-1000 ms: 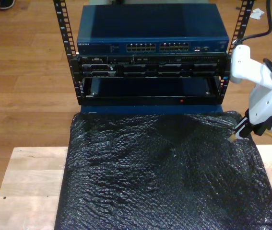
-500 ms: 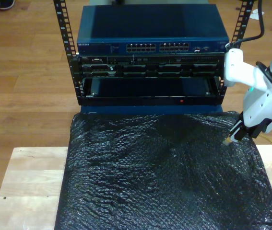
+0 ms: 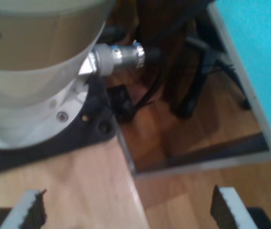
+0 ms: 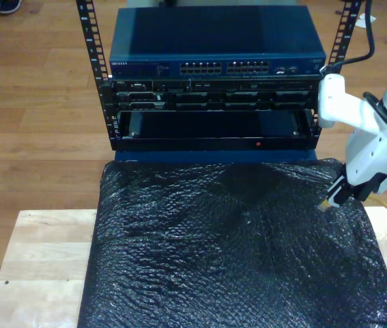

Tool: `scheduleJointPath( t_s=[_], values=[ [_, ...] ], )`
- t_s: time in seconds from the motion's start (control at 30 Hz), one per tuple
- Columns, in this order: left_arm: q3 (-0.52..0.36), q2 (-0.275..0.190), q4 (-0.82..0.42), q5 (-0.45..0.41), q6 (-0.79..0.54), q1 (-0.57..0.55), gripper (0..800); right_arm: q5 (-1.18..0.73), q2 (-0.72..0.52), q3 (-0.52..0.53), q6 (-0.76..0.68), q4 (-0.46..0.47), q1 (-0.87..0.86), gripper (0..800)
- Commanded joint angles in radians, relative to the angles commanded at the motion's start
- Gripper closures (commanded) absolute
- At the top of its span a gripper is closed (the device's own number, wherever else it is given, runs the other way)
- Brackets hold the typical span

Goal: Grab the cable and plug it in

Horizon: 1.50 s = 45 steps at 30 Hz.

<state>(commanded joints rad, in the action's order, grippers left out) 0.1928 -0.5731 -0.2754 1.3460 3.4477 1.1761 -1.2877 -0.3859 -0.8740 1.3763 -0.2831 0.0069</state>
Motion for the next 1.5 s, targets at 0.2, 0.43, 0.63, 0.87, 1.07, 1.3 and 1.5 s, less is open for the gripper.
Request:
scheduleJointPath(
  t_s=[0.2, 0.43, 0.63, 0.87, 1.07, 1.3, 1.5],
  values=[
    [-0.081, 0.002, 0.005, -0.150, -0.012, 0.051, 0, 0.023, 0.000, -0.003, 0.003, 0.026, 0.000, 798],
    [-0.097, 0.003, 0.011, -0.213, -0.012, 0.074, 0, 0.114, -0.003, 0.014, 0.000, 0.086, 0.051, 799],
    [-0.092, 0.021, 0.009, -0.206, -0.012, 0.074, 0, 0.262, -0.009, 0.058, -0.002, 0.158, 0.112, 799],
    [-0.091, 0.032, 0.011, -0.203, -0.014, 0.074, 0, 0.450, -0.008, 0.089, -0.003, 0.180, 0.143, 799],
    [-0.091, 0.032, 0.011, -0.204, -0.014, 0.074, 0, 0.761, -0.037, 0.224, -0.003, 0.258, 0.172, 800],
    [-0.091, 0.032, 0.009, -0.204, -0.014, 0.074, 0, 0.980, -0.048, 0.353, 0.003, 0.319, 0.170, 799],
    [-0.091, 0.032, 0.011, -0.204, -0.014, 0.074, 0, 1.165, -0.064, 0.446, 0.000, 0.377, 0.170, 799]
  ],
)
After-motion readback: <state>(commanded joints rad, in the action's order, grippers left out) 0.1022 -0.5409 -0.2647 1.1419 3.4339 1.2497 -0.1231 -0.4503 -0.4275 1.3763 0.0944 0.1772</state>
